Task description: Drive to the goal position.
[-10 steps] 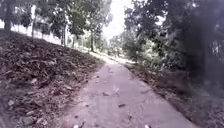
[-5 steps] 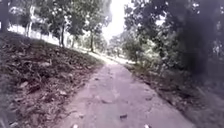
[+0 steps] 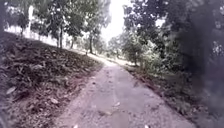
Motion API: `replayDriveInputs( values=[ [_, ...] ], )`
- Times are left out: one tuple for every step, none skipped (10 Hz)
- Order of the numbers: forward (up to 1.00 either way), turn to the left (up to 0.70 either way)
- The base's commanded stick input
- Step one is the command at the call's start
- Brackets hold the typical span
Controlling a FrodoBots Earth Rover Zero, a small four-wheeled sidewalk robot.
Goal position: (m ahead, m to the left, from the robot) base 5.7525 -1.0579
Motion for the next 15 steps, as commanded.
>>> replayDriveInputs(
  values=[
    [0.5, 0.0],
    [0.5, 0.0],
    [0.5, 0.0],
    [0.5, 0.0],
    [0.5, 0.0],
    [0.5, 0.0],
    [0.5, 0.0],
    [0.5, 0.0],
    [0.5, 0.0],
    [0.5, 0.0],
    [0.5, 0.0],
    [0.5, 0.0],
    [0.5, 0.0],
    [0.5, 0.0],
    [0.5, 0.0]
  ],
)
